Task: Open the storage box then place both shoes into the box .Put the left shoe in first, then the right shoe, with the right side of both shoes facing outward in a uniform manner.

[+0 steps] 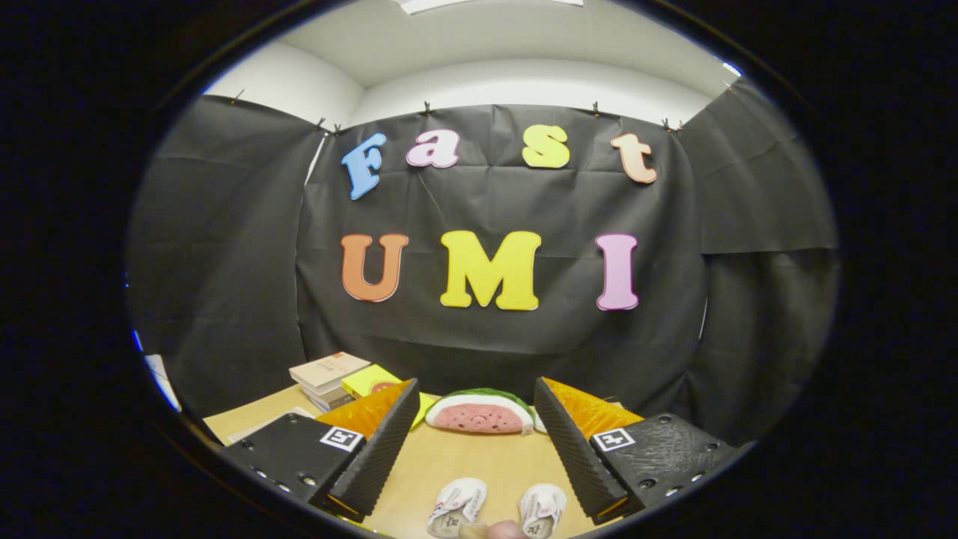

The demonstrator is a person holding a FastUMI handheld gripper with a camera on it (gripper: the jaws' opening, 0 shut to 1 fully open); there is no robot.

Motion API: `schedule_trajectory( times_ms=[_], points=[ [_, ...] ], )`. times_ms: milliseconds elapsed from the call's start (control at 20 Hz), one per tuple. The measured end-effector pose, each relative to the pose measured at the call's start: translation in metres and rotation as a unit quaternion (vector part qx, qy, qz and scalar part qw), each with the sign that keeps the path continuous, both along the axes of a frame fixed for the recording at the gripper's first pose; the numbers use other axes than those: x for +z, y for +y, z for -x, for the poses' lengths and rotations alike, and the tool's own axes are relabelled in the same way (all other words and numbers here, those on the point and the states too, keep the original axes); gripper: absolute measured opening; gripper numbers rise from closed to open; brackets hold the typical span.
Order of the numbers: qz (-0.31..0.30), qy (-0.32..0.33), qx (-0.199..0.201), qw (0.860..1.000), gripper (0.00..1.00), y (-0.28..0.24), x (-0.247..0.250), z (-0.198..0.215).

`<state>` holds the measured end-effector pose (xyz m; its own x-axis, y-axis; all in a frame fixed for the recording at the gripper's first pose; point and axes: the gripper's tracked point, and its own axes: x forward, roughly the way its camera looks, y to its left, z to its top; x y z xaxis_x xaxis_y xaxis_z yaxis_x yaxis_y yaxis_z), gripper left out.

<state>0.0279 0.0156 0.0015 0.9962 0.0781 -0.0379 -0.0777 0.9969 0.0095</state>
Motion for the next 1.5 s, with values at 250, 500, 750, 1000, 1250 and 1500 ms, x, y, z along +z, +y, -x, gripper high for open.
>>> schedule_trajectory(
  times_ms=[250, 500, 750, 1000, 1250, 1500],
  points=[
    [0.007, 0.012, 0.014, 1.0, 0.95, -0.002, -0.015, 0.003],
    [-0.004, 0.039, 0.05, 0.998, 0.95, 0.014, -0.045, 0.01],
    [-0.036, 0.084, 0.081, 0.992, 0.95, 0.041, -0.09, 0.019],
    [-0.08, 0.134, 0.097, 0.983, 0.95, 0.08, -0.132, 0.028],
    [-0.133, 0.185, 0.134, 0.964, 0.95, 0.137, -0.178, 0.038],
    [-0.178, 0.25, 0.165, 0.937, 0.95, 0.186, -0.226, 0.046]
  ],
)
